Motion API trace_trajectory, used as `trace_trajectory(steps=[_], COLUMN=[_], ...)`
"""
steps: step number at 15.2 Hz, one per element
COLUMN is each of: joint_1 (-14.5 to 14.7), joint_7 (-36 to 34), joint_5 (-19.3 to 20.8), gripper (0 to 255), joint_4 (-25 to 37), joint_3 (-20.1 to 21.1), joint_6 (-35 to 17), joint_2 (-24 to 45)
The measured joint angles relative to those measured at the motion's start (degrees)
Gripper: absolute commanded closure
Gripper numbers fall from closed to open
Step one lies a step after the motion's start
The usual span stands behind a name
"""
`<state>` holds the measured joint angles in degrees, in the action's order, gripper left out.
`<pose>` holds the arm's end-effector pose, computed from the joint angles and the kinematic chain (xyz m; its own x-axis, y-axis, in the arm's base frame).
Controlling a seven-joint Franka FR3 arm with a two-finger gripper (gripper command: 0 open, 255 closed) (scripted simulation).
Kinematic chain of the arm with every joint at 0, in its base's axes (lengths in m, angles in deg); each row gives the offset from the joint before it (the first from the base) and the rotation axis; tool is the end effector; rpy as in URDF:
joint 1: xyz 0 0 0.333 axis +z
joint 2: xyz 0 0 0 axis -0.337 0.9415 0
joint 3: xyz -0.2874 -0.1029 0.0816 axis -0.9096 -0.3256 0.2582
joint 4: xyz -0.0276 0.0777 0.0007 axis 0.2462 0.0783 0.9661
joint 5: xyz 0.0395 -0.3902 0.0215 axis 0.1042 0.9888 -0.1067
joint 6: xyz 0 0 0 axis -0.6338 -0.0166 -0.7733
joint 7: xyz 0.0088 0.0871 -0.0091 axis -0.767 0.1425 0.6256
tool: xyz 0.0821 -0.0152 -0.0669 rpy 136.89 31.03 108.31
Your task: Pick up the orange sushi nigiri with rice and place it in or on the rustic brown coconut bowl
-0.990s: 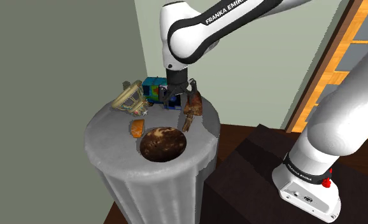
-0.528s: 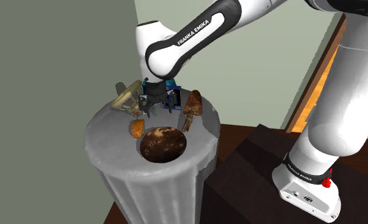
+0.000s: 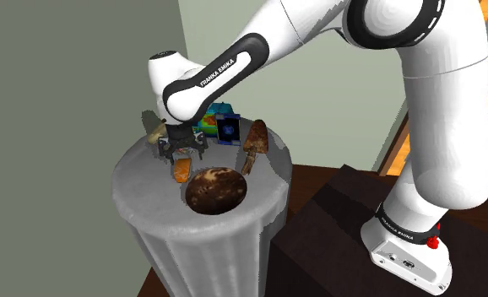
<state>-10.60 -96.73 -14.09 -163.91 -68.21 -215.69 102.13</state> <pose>0.5828 0.3076 0.3182 0.8808 -0.4736 0.0000 -0.4735 -0.8806 -0.0158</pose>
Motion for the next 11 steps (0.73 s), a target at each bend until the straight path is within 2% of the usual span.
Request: trace_trajectory(steps=[3,11], joint_1=[1.82,2.59], joint_7=[-1.78,-2.75], joint_5=[1.54,2.89], gripper=[0,0], joint_4=[5.62,5.52], joint_3=[-1.03,-1.99], joint_6=[0.68,-2.88], joint_2=[4.94,8.47])
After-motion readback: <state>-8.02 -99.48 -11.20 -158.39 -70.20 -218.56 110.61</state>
